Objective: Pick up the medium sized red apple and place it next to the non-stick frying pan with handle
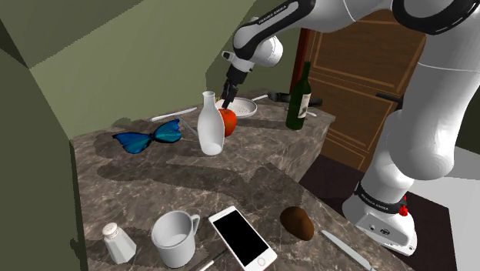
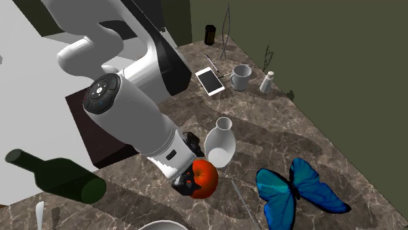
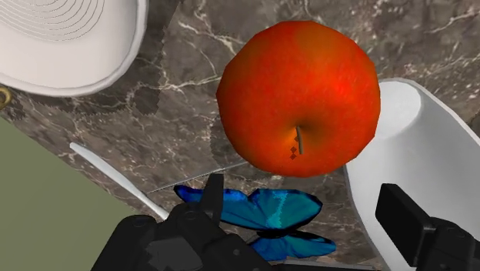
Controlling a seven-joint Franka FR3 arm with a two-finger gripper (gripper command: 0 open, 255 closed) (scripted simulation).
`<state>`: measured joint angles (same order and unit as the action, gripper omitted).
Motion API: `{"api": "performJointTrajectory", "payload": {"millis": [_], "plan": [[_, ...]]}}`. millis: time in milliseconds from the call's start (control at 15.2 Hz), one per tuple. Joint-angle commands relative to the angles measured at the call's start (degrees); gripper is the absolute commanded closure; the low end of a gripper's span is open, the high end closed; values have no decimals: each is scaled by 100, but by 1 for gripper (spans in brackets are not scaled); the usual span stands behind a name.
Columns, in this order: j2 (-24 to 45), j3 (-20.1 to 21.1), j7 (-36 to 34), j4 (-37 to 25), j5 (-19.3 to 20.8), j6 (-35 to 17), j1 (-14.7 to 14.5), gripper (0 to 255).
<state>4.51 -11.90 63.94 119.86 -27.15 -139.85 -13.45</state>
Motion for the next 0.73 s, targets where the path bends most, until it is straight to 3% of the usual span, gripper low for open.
{"api": "performJointTrajectory", "payload": {"millis": [0,132,660], "plan": [[-223,-43,-109,-5,155,211,20,0],[-471,-87,-214,-26,318,469,55,0],[-471,-85,-214,-26,318,469,57,0]]}}
